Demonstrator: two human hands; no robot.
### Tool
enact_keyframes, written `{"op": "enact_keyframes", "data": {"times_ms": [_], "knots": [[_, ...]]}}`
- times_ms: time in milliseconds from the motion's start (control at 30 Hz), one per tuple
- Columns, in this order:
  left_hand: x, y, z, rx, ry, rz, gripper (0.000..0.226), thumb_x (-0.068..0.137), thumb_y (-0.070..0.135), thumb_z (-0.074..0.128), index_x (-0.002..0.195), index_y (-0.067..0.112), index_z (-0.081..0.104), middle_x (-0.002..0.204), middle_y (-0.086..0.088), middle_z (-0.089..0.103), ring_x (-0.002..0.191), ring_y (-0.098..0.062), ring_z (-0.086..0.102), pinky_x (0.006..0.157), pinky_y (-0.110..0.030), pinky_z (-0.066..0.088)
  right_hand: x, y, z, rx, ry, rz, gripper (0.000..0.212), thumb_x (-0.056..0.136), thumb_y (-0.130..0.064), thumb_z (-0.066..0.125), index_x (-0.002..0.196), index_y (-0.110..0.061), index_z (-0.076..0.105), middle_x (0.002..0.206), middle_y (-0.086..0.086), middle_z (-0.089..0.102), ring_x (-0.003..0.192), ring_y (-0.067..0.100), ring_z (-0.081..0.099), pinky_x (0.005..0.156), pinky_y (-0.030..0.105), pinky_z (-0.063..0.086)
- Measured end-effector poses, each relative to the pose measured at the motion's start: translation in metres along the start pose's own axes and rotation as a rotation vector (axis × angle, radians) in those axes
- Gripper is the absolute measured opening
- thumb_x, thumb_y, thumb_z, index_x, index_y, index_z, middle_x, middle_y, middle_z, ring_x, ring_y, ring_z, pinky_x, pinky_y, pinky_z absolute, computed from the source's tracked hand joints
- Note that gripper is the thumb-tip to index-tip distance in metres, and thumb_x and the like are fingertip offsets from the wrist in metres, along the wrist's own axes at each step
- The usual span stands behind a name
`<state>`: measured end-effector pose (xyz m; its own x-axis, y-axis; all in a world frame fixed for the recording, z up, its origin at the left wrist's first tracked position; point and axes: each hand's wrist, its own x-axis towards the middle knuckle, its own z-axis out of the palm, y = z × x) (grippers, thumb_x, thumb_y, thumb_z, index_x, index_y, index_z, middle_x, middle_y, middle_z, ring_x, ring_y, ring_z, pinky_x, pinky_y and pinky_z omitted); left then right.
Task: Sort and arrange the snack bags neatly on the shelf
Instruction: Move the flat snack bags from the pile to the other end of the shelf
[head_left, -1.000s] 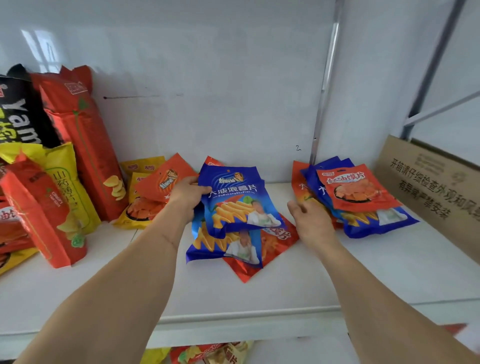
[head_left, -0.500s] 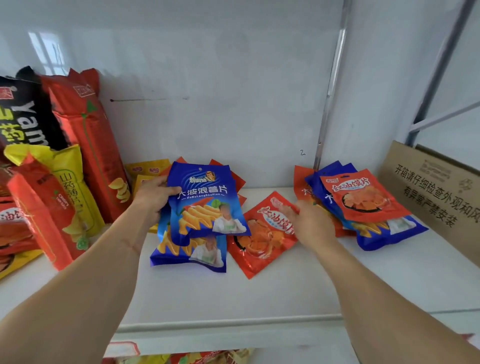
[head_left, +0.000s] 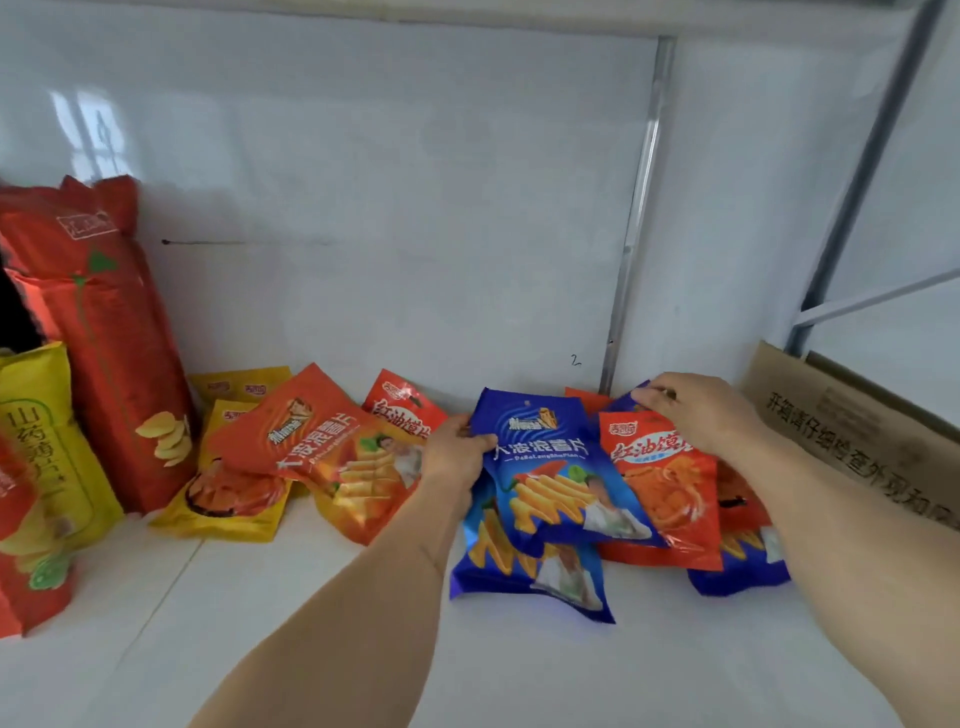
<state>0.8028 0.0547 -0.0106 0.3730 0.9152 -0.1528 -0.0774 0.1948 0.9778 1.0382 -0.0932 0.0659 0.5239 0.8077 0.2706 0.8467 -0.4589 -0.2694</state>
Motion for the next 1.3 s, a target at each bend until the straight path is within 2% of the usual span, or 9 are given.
{"op": "enact_keyframes", "data": {"times_ms": [133, 333, 467, 567, 667, 867, 1133, 1200, 1300], "knots": [[0.001, -0.009, 0.020, -0.004, 0.007, -0.013, 0.033, 0.091, 0.006, 0.070, 0.122, 0.005, 0.061, 0.106, -0.015, 0.073, 0.093, -0.033, 0.073, 0.084, -0.053, 0.060, 0.001, 0.009, 0.002, -0.405, 0.123, 0.005, 0.060, 0.092, -0.069, 0.035, 0.130, -0.028, 0.056, 0.135, 0.003, 0.053, 0.125, 0.026, 0.045, 0.100, 0.043, 0.033], [-0.003, 0.003, 0.012, 0.206, 0.034, 0.065, 0.045, 0.094, 0.021, 0.068, 0.133, 0.005, 0.055, 0.121, -0.012, 0.069, 0.099, -0.024, 0.068, 0.087, -0.042, 0.059, 0.011, -0.027, -0.004, -0.635, 0.174, -0.024, 0.070, 0.092, -0.071, 0.019, 0.129, -0.025, 0.057, 0.137, 0.004, 0.051, 0.133, 0.024, 0.034, 0.107, 0.047, 0.021], [-0.001, 0.023, -0.012, 0.344, 0.125, 0.208, 0.046, 0.098, 0.023, 0.058, 0.142, 0.011, 0.051, 0.138, -0.006, 0.059, 0.117, -0.025, 0.059, 0.100, -0.034, 0.050, 0.014, -0.091, 0.013, -0.489, 0.093, -0.154, 0.067, 0.095, -0.067, 0.022, 0.136, -0.022, 0.050, 0.143, 0.006, 0.046, 0.134, 0.026, 0.033, 0.107, 0.046, 0.025], [0.001, 0.030, -0.047, 0.430, 0.247, 0.317, 0.032, 0.094, 0.027, 0.054, 0.125, 0.022, 0.061, 0.121, -0.002, 0.064, 0.100, -0.025, 0.066, 0.082, -0.031, 0.058, 0.008, -0.137, 0.039, -0.381, 0.041, -0.231, 0.063, 0.097, -0.063, 0.026, 0.137, -0.020, 0.049, 0.140, 0.005, 0.047, 0.131, 0.026, 0.038, 0.104, 0.044, 0.031], [0.003, 0.026, -0.094, 0.599, 0.560, 0.423, 0.041, 0.089, 0.023, 0.062, 0.130, 0.015, 0.061, 0.136, -0.012, 0.056, 0.127, -0.033, 0.050, 0.106, -0.039, 0.039, 0.001, -0.182, 0.068, -0.191, -0.026, -0.255, 0.061, 0.098, -0.060, 0.031, 0.135, -0.016, 0.050, 0.135, 0.008, 0.051, 0.124, 0.028, 0.046, 0.099, 0.042, 0.039], [0.002, 0.024, -0.192, 0.701, 0.979, 0.433, 0.067, 0.077, 0.025, 0.074, 0.133, -0.006, 0.053, 0.144, -0.026, 0.047, 0.131, -0.048, 0.043, 0.109, -0.055, 0.032, -0.003, -0.253, 0.128, 0.326, -0.241, 0.031, 0.068, 0.090, -0.060, 0.054, 0.128, -0.004, 0.051, 0.126, 0.016, 0.062, 0.116, 0.033, 0.059, 0.093, 0.035, 0.048], [0.012, 0.026, -0.222, 0.686, 0.753, 0.083, 0.081, 0.093, 0.053, 0.054, 0.149, 0.000, 0.027, 0.155, -0.020, 0.031, 0.141, -0.041, 0.031, 0.114, -0.050, 0.025, 0.001, -0.272, 0.157, 0.584, -0.219, 0.439, 0.122, 0.063, -0.077, 0.068, 0.144, 0.002, 0.023, 0.090, 0.009, 0.069, 0.098, 0.027, 0.066, 0.088, 0.037, 0.052], [0.011, 0.023, -0.223, 0.696, 0.707, 0.046, 0.082, 0.094, 0.059, 0.049, 0.148, 0.001, 0.030, 0.155, -0.021, 0.034, 0.141, -0.039, 0.033, 0.115, -0.048, 0.025, 0.000, -0.273, 0.157, 0.665, -0.258, 0.426, 0.109, 0.072, -0.060, 0.076, 0.146, 0.003, 0.027, 0.069, 0.004, 0.067, 0.076, 0.020, 0.068, 0.070, 0.029, 0.052], [0.012, 0.021, -0.226, 0.702, 0.664, 0.040, 0.082, 0.093, 0.066, 0.043, 0.150, 0.007, 0.033, 0.157, -0.016, 0.033, 0.143, -0.036, 0.031, 0.115, -0.047, 0.025, -0.001, -0.271, 0.158, 0.835, -0.283, 0.426, 0.071, 0.071, -0.034, 0.086, 0.125, -0.001, 0.053, 0.085, 0.008, 0.072, 0.064, 0.016, 0.067, 0.050, 0.021, 0.050]]}}
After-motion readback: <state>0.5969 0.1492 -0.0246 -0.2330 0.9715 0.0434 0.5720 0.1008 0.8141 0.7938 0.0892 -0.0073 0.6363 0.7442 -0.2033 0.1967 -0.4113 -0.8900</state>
